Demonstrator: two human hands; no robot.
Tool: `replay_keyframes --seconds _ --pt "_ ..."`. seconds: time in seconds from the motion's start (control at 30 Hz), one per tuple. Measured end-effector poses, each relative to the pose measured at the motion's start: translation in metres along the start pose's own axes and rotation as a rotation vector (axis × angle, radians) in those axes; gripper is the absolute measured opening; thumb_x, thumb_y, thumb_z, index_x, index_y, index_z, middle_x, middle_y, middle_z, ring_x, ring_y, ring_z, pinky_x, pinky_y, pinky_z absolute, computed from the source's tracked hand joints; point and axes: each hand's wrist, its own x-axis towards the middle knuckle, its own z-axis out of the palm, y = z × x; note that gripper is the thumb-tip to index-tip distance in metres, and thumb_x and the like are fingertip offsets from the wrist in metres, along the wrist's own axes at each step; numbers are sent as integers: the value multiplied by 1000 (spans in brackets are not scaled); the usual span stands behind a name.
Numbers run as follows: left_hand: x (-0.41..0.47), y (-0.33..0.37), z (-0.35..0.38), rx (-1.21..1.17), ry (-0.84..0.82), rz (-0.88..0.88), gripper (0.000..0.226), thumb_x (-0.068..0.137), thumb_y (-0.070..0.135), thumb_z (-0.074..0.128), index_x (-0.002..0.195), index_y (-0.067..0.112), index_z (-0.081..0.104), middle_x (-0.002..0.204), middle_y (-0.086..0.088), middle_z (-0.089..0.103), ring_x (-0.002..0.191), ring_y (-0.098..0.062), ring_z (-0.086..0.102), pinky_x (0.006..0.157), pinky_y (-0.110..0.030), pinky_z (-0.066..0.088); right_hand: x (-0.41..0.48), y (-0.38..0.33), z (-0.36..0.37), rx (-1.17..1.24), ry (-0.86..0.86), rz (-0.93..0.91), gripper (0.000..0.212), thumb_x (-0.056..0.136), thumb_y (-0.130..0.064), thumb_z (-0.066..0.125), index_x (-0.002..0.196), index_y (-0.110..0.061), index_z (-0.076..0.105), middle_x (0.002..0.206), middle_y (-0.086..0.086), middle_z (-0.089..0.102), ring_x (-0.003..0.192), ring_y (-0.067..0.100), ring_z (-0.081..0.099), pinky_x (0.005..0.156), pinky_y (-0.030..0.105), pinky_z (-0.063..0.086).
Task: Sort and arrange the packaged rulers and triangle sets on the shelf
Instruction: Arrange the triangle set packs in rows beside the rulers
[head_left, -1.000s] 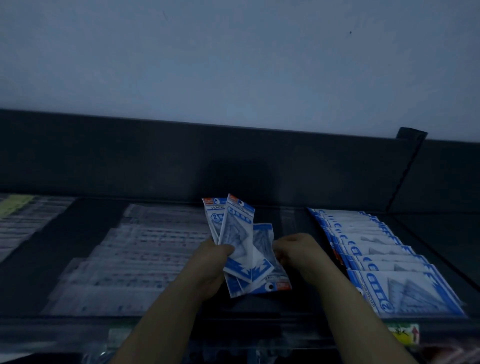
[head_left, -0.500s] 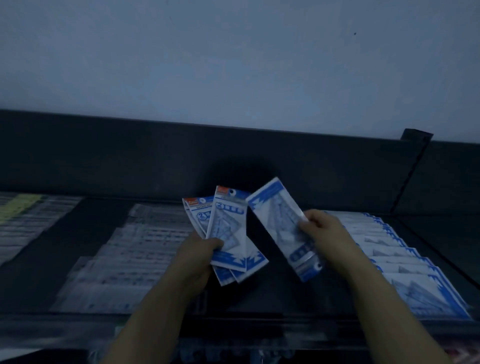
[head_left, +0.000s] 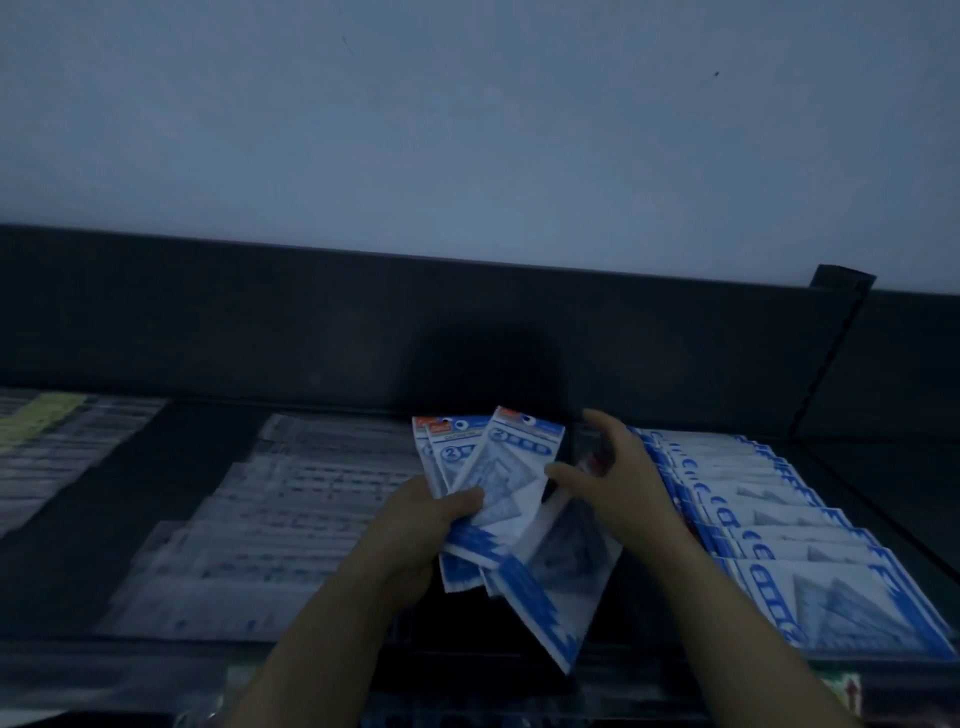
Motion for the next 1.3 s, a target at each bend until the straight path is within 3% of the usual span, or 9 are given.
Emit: replay_keyframes --seconds 0.1,0.2,0.33,0.47,0.7,0.9,1.03,1.13,1.3 --pt "7 -7 3 -37 94 18 24 90 4 61 113 1 59 97 -19 70 76 -30 69 56 -34 56 -13 8 10 22 -22 165 86 77 -39 75 147 -24 27 152 -2 24 130 17 37 100 31 37" --pt "7 -12 11 159 96 74 29 94 6 54 122 9 48 102 -10 63 81 -23 64 55 -28 52 -24 15 27 -26 -58 155 65 93 -29 58 147 -17 25 152 3 19 111 11 44 91 23 36" --pt "7 -12 13 325 31 63 22 95 4 50 114 13 44 93 -2 57 78 -15 59 52 -22 47 -18 22 27 -17 19 169 44 101 -17 40 144 -14 34 149 5 32 129 19 40 97 23 32" --pt "7 -13 10 335 18 40 29 94 2 49 122 7 49 98 -9 62 80 -20 62 51 -21 49 -16 17 3 129 89 211 36 97 -11 49 133 -13 50 134 4 53 112 10 49 89 24 38" --pt "3 -19 6 242 36 6 24 94 -1 49 117 4 52 95 -16 63 77 -27 63 54 -29 51 -52 13 -39 -345 -178 384 32 83 -39 69 101 -15 57 94 3 61 80 14 57 75 32 51" --pt "-2 -33 21 214 -37 -22 24 97 4 48 121 7 51 104 -15 62 88 -30 63 65 -33 53 -68 21 -29 -13 -93 478 69 78 -28 77 136 -8 44 116 5 58 98 19 59 82 40 55" --pt "-3 -41 23 174 -45 21 34 98 6 47 131 9 47 111 -12 62 93 -27 63 63 -27 53 -74 24 -22 262 -69 455 44 76 -14 78 113 -14 56 108 -1 61 85 11 60 57 19 47" --pt "-9 -40 28 129 -64 51 35 99 10 46 134 14 45 113 -8 62 93 -22 63 61 -24 53 -72 26 -16 436 -32 453 37 72 -3 79 96 -23 57 98 0 64 85 17 64 64 31 53" --pt "-10 -27 23 101 63 135 34 101 13 43 133 21 40 107 -5 61 89 -22 63 67 -32 53 -63 22 -27 573 144 439 44 76 8 71 113 -9 56 93 10 68 81 28 68 67 38 56"
